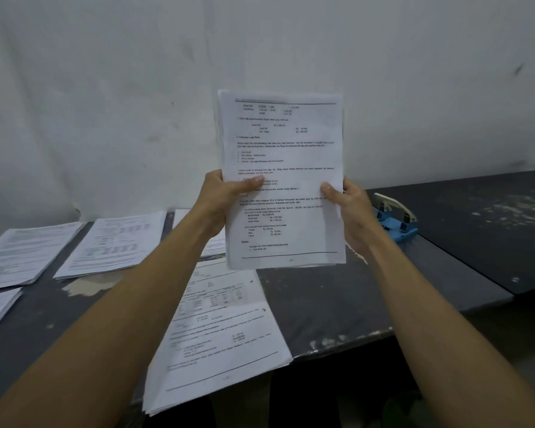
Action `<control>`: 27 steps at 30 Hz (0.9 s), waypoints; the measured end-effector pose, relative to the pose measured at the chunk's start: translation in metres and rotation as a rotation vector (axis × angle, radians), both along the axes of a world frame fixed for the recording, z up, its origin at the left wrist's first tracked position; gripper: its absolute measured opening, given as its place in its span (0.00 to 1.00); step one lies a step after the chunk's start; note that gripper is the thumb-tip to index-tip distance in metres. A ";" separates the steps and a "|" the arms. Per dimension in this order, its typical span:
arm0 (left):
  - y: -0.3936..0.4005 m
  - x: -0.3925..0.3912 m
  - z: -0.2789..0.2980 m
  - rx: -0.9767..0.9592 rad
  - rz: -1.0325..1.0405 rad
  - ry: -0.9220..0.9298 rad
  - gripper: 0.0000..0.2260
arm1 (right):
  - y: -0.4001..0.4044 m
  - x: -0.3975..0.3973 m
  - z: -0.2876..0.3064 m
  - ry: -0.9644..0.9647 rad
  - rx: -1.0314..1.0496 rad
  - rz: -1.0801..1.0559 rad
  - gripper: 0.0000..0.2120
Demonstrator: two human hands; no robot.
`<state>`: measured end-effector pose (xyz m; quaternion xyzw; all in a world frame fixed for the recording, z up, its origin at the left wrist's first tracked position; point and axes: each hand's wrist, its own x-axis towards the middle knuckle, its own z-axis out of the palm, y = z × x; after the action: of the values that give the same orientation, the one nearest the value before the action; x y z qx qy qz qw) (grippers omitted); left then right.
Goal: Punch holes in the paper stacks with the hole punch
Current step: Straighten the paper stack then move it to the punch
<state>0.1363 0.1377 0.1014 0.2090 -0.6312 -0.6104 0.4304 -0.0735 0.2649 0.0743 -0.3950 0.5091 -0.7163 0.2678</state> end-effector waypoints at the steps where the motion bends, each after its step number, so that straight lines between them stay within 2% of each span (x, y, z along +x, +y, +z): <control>1: 0.000 -0.010 -0.003 -0.007 -0.003 -0.014 0.21 | 0.002 -0.009 -0.001 -0.012 0.018 -0.009 0.13; 5: -0.005 -0.047 -0.015 -0.016 -0.002 -0.065 0.19 | 0.007 -0.042 -0.005 -0.052 0.124 -0.012 0.09; 11: -0.015 -0.103 -0.045 0.118 0.010 -0.104 0.16 | 0.001 -0.092 -0.020 -0.041 0.373 -0.096 0.12; 14: -0.023 -0.128 -0.064 0.212 0.030 -0.128 0.13 | -0.003 -0.115 -0.032 0.057 0.496 -0.172 0.08; 18: -0.032 -0.160 -0.088 0.286 0.064 -0.186 0.11 | -0.009 -0.145 -0.050 0.233 0.596 -0.312 0.16; 21: -0.035 -0.182 -0.102 0.331 0.056 -0.216 0.13 | -0.011 -0.163 -0.059 0.314 0.670 -0.368 0.18; 27: -0.035 -0.223 -0.120 0.410 0.077 -0.229 0.13 | -0.009 -0.198 -0.073 0.303 0.777 -0.422 0.10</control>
<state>-0.0869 0.1027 -0.0182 0.3838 -0.5305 -0.6812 0.3274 -0.2711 0.2557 0.0015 -0.2532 0.8422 -0.4458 0.1668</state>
